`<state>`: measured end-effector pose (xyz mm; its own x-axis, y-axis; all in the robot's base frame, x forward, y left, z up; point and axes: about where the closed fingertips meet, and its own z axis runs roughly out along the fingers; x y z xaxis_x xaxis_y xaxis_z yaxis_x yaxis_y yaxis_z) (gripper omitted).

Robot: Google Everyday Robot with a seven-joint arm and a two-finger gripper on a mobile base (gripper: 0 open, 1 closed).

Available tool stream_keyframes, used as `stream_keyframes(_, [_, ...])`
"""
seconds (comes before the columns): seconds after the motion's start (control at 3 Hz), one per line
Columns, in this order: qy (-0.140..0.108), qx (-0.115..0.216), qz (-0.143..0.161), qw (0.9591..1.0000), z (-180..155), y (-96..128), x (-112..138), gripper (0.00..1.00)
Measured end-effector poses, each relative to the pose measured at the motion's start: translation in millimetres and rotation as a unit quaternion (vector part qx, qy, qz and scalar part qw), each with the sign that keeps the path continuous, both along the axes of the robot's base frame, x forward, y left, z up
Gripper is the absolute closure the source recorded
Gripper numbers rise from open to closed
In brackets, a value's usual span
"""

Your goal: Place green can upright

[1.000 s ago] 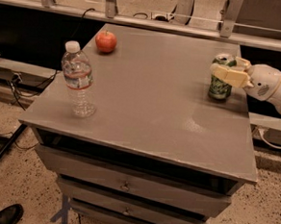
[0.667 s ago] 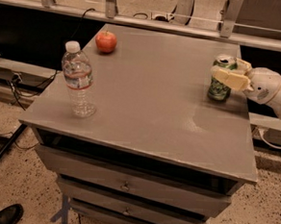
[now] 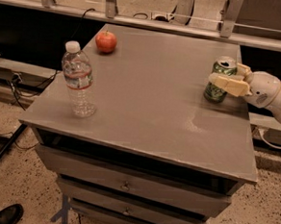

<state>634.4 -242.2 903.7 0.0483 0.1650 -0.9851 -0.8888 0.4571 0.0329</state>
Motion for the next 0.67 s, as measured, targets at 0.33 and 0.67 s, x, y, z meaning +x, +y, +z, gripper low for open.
stream_keyframes(0.33, [-0.009,-0.011,-0.011,0.9998,-1,-12,-8,0.0])
stream_keyframes(0.67, [-0.027,-0.05,-0.039,0.9976,18,-40,-25,0.0])
